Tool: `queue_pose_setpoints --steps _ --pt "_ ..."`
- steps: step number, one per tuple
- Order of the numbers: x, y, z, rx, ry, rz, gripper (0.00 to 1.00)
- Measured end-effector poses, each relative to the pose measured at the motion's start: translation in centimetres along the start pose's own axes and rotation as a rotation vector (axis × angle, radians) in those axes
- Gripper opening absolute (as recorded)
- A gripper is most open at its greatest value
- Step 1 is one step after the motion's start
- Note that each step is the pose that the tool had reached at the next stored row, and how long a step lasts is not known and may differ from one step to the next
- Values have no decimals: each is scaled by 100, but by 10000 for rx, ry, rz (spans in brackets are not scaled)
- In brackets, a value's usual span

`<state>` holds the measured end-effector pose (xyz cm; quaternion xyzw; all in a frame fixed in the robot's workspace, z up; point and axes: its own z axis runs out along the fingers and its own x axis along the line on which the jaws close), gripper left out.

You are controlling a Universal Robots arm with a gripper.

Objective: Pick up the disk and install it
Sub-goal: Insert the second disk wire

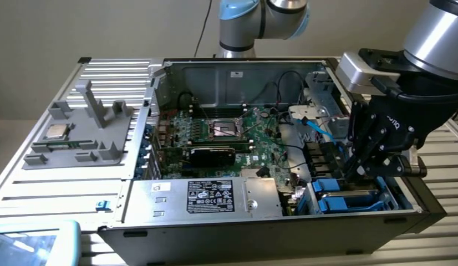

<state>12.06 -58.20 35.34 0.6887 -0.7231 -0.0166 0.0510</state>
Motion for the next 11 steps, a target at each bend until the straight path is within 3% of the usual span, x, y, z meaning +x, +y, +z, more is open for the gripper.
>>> queue_pose_setpoints --steps 3,9,11 --pt "-4 -2 35 8 -2 1 16" --pt "-44 10 48 96 -8 5 16" --pt "-44 13 49 99 -7 2 16"
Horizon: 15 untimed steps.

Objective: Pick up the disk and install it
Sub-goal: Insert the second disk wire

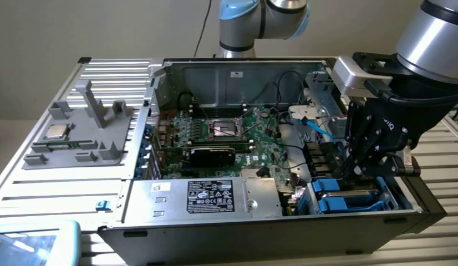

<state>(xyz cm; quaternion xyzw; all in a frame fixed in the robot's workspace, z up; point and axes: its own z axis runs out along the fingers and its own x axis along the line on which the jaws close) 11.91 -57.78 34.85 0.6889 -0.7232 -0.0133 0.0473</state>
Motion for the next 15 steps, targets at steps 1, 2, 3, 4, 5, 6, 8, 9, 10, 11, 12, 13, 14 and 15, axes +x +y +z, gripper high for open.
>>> queue_pose_setpoints --steps 1,2,3,4,5,6,8,9,10,11,12,13,14,15 --pt "0 0 1 1 0 -1 16" --pt "-1 0 3 0 -1 0 16" --pt "-2 1 8 0 -1 1 16" --pt "-2 0 11 2 1 1 16" --pt "-2 0 16 4 0 1 16" --pt "-2 0 22 6 0 1 16" --pt "-2 -1 31 9 1 1 16" --pt "-3 -1 32 12 1 0 16" --pt "-4 -1 34 16 0 -1 16" --pt "-8 -1 35 19 -2 -1 16" --pt "-13 0 35 26 -1 -1 16" --pt "-19 0 36 34 -2 -1 16" --pt "-25 0 36 41 -1 -1 16" --pt "-28 2 39 53 -5 0 16"
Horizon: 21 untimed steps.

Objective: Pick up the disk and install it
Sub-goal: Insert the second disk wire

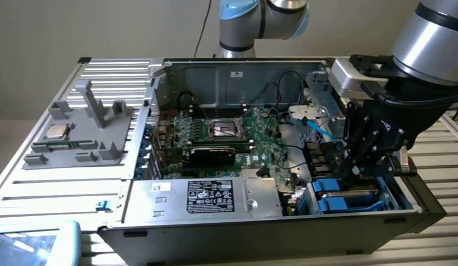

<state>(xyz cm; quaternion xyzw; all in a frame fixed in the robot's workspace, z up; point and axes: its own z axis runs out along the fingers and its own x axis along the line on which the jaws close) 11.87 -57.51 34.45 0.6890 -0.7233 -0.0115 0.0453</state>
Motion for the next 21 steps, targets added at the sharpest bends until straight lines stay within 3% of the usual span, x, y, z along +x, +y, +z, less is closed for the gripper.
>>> queue_pose_setpoints --steps 5,21 --pt "-2 -1 21 81 -2 3 16" --pt "-3 1 63 90 -5 3 16"
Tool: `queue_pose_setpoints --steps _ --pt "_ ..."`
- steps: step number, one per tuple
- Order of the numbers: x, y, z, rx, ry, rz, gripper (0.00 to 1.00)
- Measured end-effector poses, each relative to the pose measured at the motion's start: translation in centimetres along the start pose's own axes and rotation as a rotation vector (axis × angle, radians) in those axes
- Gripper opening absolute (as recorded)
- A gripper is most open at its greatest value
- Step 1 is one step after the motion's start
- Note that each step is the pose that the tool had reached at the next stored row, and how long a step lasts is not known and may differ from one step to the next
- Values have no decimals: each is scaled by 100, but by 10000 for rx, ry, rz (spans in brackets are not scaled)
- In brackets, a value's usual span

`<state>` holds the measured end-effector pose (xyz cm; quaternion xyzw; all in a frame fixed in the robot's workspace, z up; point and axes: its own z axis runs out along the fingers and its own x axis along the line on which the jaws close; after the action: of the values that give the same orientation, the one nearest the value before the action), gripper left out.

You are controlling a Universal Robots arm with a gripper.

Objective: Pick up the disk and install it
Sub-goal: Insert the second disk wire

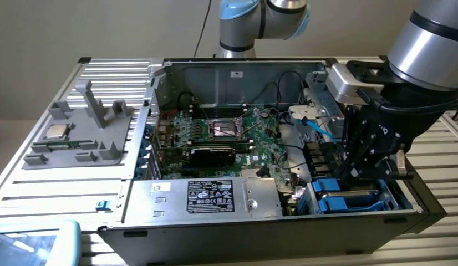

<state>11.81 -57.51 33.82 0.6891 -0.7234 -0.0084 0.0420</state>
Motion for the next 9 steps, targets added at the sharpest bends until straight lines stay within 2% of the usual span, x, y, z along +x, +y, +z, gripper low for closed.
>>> queue_pose_setpoints --steps 9 --pt "6 -3 5 -1 -1 1 16"
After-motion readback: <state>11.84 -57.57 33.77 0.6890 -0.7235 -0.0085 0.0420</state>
